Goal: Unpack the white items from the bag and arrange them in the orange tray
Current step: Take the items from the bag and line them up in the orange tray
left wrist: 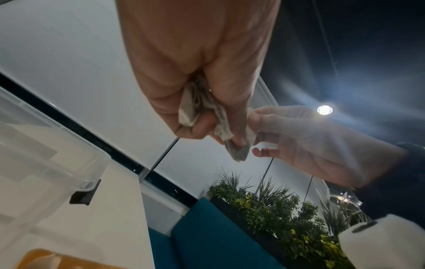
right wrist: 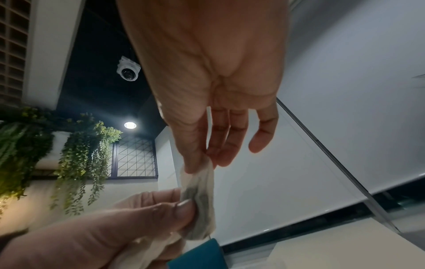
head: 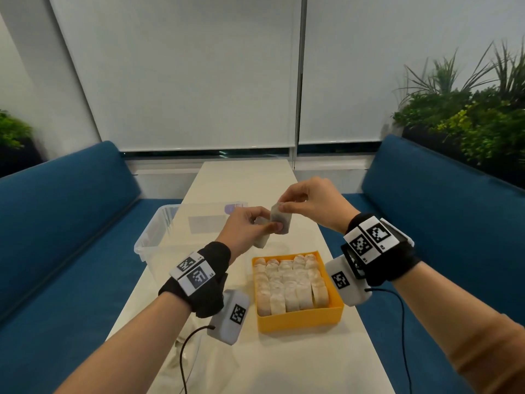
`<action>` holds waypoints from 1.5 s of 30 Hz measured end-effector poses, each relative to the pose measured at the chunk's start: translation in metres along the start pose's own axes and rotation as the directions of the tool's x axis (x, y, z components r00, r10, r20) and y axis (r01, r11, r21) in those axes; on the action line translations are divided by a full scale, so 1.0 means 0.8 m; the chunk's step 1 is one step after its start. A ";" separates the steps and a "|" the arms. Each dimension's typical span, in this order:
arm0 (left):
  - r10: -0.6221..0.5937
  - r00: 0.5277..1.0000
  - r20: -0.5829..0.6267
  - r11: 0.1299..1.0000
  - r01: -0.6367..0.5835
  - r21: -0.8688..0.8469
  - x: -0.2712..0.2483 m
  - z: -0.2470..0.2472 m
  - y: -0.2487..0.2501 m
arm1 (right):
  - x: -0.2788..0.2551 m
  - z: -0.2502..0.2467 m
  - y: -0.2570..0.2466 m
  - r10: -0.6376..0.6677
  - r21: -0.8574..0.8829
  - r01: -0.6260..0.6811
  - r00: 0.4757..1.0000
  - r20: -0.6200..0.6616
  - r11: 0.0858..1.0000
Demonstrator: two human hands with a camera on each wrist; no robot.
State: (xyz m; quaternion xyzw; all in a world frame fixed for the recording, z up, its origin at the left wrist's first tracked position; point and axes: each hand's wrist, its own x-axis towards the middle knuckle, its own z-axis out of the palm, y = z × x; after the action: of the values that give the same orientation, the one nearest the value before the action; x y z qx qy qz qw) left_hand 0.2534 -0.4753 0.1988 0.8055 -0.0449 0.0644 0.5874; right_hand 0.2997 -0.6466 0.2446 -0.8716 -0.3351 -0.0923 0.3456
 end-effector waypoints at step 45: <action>-0.429 0.886 -0.174 0.878 0.365 -0.310 -0.061 0.042 -0.085 | -0.034 0.128 0.113 0.149 0.077 -0.178 0.945 0.291 0.981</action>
State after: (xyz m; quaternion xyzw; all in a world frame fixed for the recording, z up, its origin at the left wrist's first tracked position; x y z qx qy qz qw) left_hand 0.2170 -0.4868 0.1173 0.6963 0.1846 0.0309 0.6929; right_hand 0.3300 -0.6412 0.1090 -0.8818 -0.3119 0.0802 0.3444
